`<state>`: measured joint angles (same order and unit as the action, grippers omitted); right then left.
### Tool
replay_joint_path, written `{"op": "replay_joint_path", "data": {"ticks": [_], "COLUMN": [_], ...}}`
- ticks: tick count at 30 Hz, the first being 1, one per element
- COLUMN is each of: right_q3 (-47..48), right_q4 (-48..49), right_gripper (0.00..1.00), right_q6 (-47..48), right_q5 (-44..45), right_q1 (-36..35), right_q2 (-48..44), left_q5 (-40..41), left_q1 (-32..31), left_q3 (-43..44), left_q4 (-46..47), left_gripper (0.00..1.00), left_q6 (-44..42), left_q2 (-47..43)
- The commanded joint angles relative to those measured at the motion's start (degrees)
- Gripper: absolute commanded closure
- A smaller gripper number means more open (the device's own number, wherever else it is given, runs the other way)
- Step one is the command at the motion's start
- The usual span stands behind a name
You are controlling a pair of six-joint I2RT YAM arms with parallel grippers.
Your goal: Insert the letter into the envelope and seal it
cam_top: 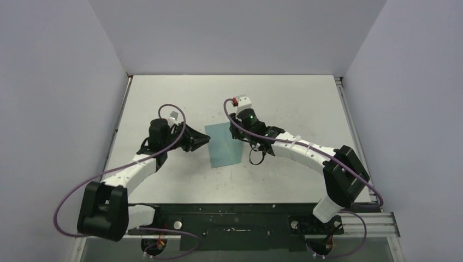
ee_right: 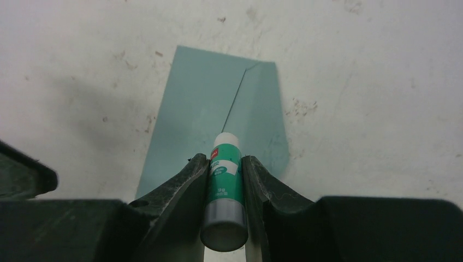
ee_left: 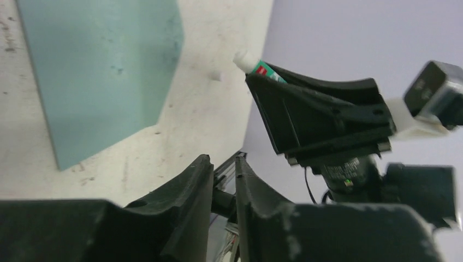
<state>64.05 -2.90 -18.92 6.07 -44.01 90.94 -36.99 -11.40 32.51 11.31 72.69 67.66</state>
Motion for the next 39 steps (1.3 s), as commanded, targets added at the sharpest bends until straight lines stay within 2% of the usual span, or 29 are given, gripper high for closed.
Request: {"op": "replay_joint_path", "data": {"ticks": [1, 2, 6, 9, 14, 18, 32, 39], "right_q3": [1.3, 1.9, 3.9, 3.8, 6.0, 7.4, 8.1, 6.2], "right_q4": [-6.4, -6.3, -6.4, -4.2, -3.5, -3.6, -4.7, -3.3], "right_gripper": [0.95, 0.95, 0.95, 0.95, 0.95, 0.95, 0.95, 0.95], "right_q6": [-3.7, -3.8, -5.1, -4.3, -3.6, -3.1, -1.6, -0.9], "right_q5": [5.7, 5.6, 4.9, 2.8, 1.5, 1.1, 2.4, 3.8], "right_q1": [-4.6, -5.0, -5.5, -5.5, -5.6, -5.5, -6.3, -6.3], "right_q2": [5.1, 6.2, 10.4, 11.6, 14.4, 16.1, 19.4, 21.1], "left_q5": [2.0, 2.0, 4.2, 5.0, 4.6, 7.1, 14.0, 16.6], "left_q1": [-3.4, -4.0, -5.8, -6.5, -9.3, -9.8, -10.1, -10.5], "left_q3": [5.0, 5.1, 3.9, 2.2, -0.5, -2.3, -1.0, -0.2], "left_q4": [1.8, 2.6, 4.2, 8.2, 21.5, 23.0, 1.6, -5.7], "left_gripper": [0.88, 0.93, 1.00, 1.00, 1.00, 1.00, 1.00, 1.00], "left_q6": [-9.4, -9.2, -9.2, -7.2, 0.6, 1.7, -3.3, -4.7], "left_q2": [10.7, 12.6, 17.1, 19.8, 25.9, 28.5, 28.7, 30.1]}}
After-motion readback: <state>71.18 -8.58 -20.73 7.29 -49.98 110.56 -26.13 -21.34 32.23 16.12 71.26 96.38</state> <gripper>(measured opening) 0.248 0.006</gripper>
